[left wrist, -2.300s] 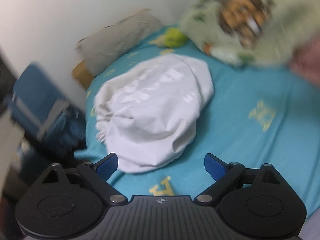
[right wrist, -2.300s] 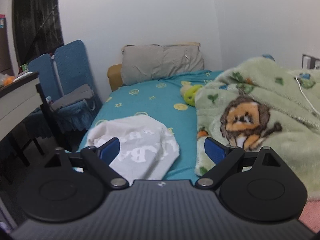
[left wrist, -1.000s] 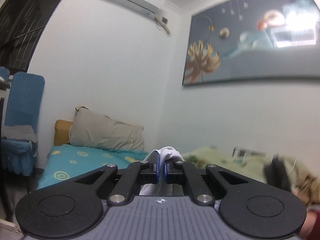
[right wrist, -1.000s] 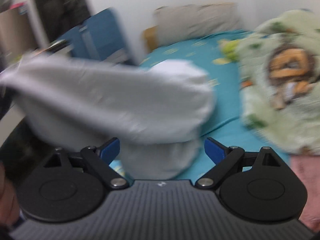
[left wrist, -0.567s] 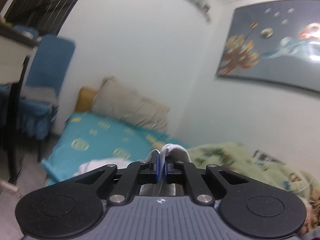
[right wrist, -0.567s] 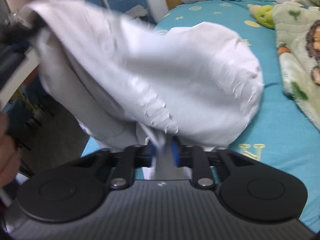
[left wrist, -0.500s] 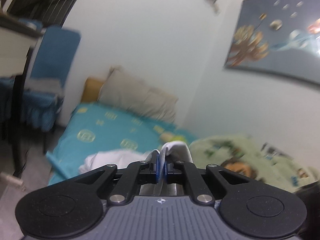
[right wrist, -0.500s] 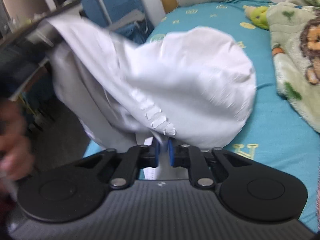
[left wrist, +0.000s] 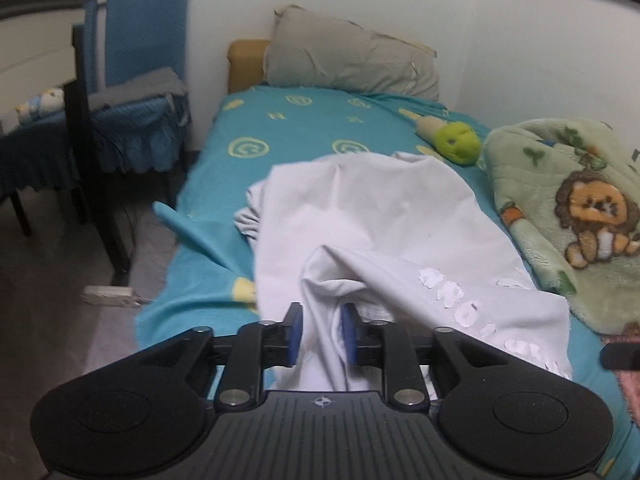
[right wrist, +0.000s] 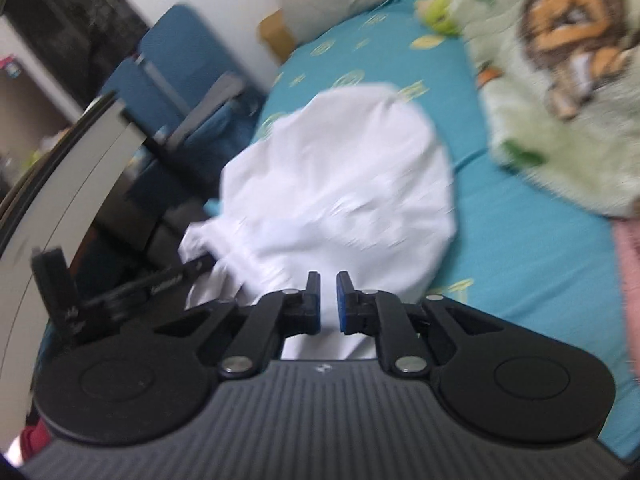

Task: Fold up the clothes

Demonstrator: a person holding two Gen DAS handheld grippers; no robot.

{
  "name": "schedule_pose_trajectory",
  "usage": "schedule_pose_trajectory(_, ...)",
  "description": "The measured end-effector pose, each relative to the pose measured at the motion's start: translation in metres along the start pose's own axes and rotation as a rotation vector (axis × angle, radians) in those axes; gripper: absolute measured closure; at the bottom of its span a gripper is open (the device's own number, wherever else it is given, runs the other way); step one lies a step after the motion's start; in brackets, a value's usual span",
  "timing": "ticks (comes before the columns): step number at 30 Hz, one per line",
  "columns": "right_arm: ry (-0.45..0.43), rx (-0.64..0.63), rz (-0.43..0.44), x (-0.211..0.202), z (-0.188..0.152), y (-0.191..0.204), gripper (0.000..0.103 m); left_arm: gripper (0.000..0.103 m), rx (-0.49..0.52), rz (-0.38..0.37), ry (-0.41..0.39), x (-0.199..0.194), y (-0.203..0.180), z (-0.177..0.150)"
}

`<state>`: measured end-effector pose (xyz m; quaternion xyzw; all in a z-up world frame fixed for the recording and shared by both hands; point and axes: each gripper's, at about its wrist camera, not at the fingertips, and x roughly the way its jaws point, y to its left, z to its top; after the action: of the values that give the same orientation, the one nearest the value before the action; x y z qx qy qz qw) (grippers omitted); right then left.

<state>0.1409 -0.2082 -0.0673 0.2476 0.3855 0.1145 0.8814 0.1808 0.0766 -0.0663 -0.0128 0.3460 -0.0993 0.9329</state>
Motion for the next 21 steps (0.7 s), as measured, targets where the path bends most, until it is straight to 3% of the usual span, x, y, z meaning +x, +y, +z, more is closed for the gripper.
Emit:
schedule_pose_trajectory(1,0.015,-0.014,0.007,0.002,-0.002,0.004,0.074,0.070,-0.002,0.005,-0.007,-0.007,0.001,-0.001)
schedule_pose_trajectory(3,0.032,-0.013,0.031,0.005,-0.008,0.010,0.041,0.064,-0.009,-0.003,-0.033,-0.028,0.002,-0.006)
schedule_pose_trajectory(4,0.045,0.009,0.057,0.007,-0.010,0.009,0.037,0.063,-0.005,-0.011,-0.050,-0.038,0.001,-0.008)
schedule_pose_trajectory(6,0.078,0.078,0.107,0.014,-0.009,0.004,0.035,0.063,0.014,-0.032,-0.085,-0.055,-0.003,-0.011)
schedule_pose_trajectory(10,0.066,0.241,0.144,0.027,0.006,-0.014,0.035,0.062,0.083,-0.068,-0.113,-0.061,-0.019,-0.011)
schedule_pose_trajectory(17,0.043,0.525,0.208,0.050,0.032,-0.045,0.035,0.061,0.271,-0.052,-0.065,-0.012,-0.051,-0.012)
schedule_pose_trajectory(21,-0.060,0.582,0.239,0.055,0.046,-0.060,0.036,0.054,0.338,-0.035,-0.068,0.014,-0.062,-0.011)
